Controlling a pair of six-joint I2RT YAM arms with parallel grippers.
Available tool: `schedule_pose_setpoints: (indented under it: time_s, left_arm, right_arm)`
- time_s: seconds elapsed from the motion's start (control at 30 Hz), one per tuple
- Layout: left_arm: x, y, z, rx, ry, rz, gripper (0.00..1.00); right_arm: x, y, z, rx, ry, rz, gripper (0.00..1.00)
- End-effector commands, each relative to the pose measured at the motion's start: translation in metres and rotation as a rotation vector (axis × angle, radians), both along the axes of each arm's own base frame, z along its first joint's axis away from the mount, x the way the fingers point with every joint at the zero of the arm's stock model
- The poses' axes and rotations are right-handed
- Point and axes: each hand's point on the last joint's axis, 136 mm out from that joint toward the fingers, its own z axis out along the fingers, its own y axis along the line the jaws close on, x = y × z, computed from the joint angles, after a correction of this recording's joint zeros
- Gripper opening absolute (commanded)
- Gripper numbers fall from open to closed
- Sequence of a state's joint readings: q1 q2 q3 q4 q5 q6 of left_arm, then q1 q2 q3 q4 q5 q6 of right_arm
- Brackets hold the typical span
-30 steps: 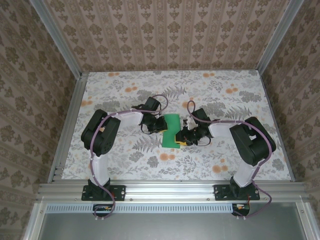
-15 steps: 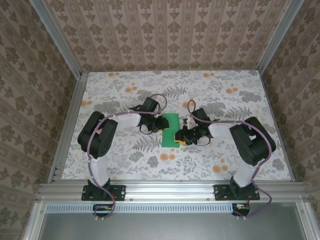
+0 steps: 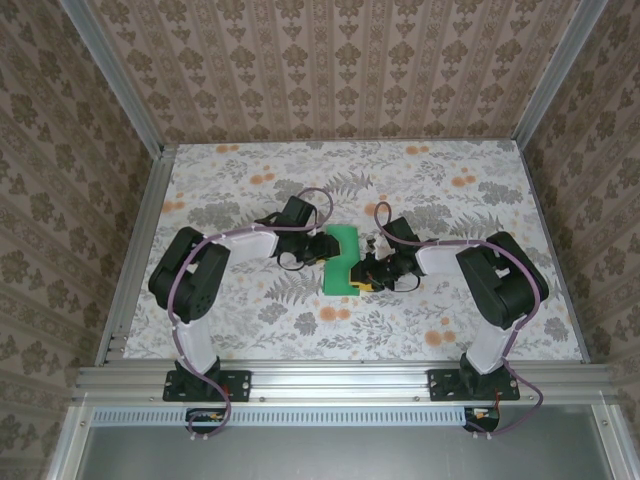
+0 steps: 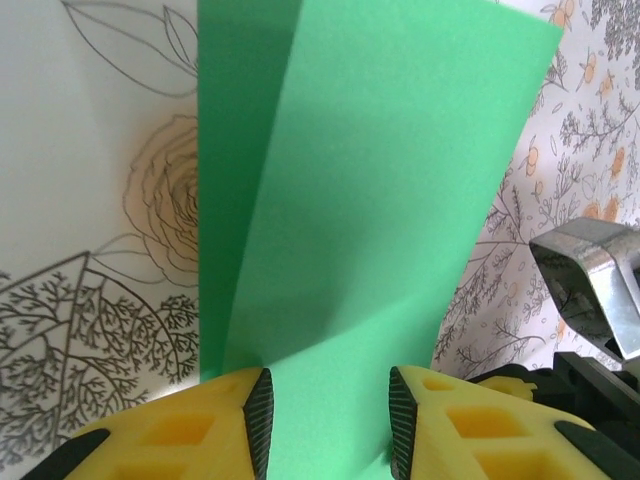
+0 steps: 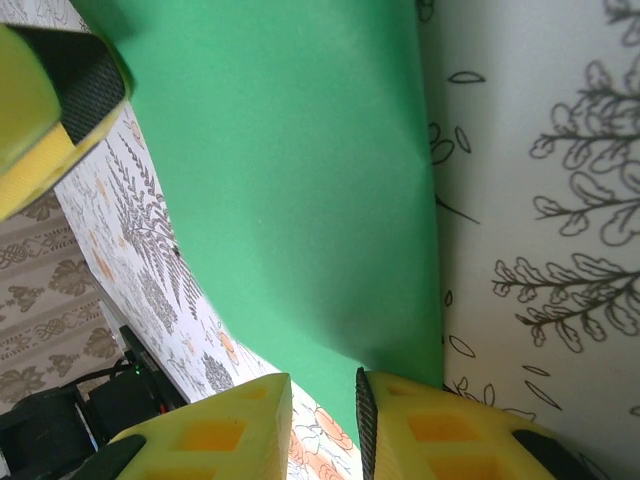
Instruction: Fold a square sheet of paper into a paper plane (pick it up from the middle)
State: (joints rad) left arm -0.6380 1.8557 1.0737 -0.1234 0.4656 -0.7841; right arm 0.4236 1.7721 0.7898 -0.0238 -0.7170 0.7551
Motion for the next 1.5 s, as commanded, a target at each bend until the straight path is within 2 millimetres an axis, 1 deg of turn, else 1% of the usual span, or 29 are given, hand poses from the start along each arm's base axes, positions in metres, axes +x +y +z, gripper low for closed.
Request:
schedule_pose_setpoints:
  time_s: [0.0, 0.17, 0.27, 0.37, 0.53, 0.6, 0.67, 0.73, 0.83, 0.9, 0.97, 1.07, 1.17, 1.33, 1.47]
  left_arm:
    - [-0.007, -0.005, 0.010, -0.024, -0.026, -0.041, 0.40]
    - [-0.007, -0.002, 0.017, -0.026, -0.057, -0.043, 0.41]
    - [-0.009, 0.001, 0.015, -0.014, -0.056, -0.036, 0.41]
    - [-0.009, 0.005, 0.010, 0.006, -0.054, -0.026, 0.42]
    - [-0.007, 0.010, 0.002, 0.050, -0.053, -0.013, 0.41]
    - [-0.006, 0.011, 0.000, 0.059, -0.054, -0.014, 0.41]
    - [-0.004, 0.010, -0.001, 0.061, -0.053, -0.015, 0.40]
    - [-0.002, 0.010, -0.002, 0.063, -0.054, -0.014, 0.39]
    - [0.000, 0.011, -0.002, 0.066, -0.063, -0.008, 0.38]
    - [0.001, 0.011, -0.002, 0.067, -0.064, -0.005, 0.38]
    - [0.002, 0.012, -0.003, 0.070, -0.063, -0.002, 0.36]
    - [0.003, 0.014, -0.003, 0.075, -0.069, 0.003, 0.34]
    - [0.005, 0.014, -0.003, 0.077, -0.072, 0.005, 0.33]
    - [0.010, 0.013, -0.003, 0.079, -0.077, 0.001, 0.31]
    - [0.012, 0.012, -0.005, 0.082, -0.073, -0.002, 0.31]
  right_arm:
    - [0.005, 0.001, -0.004, -0.021, 0.008, -0.029, 0.27]
    - [0.011, 0.003, 0.005, -0.006, -0.019, -0.034, 0.27]
    - [0.013, 0.004, 0.009, -0.003, -0.033, -0.034, 0.27]
    - [0.017, 0.005, 0.017, 0.006, -0.056, -0.029, 0.28]
    - [0.025, 0.005, 0.036, -0.014, -0.132, -0.004, 0.32]
    - [0.029, 0.003, 0.043, -0.035, -0.170, 0.006, 0.34]
    - [0.032, -0.002, 0.046, -0.080, -0.202, 0.016, 0.37]
    - [0.038, -0.012, 0.045, -0.159, -0.237, 0.017, 0.40]
    - [0.050, -0.026, 0.039, -0.278, -0.285, 0.023, 0.50]
    - [0.060, -0.029, 0.036, -0.327, -0.313, 0.040, 0.53]
    - [0.068, -0.028, 0.035, -0.348, -0.331, 0.056, 0.55]
    - [0.077, -0.019, 0.032, -0.324, -0.340, 0.085, 0.56]
    - [0.080, -0.010, 0.027, -0.291, -0.325, 0.116, 0.56]
    - [0.085, -0.003, 0.022, -0.265, -0.322, 0.127, 0.56]
    - [0.088, -0.002, 0.016, -0.263, -0.307, 0.123, 0.52]
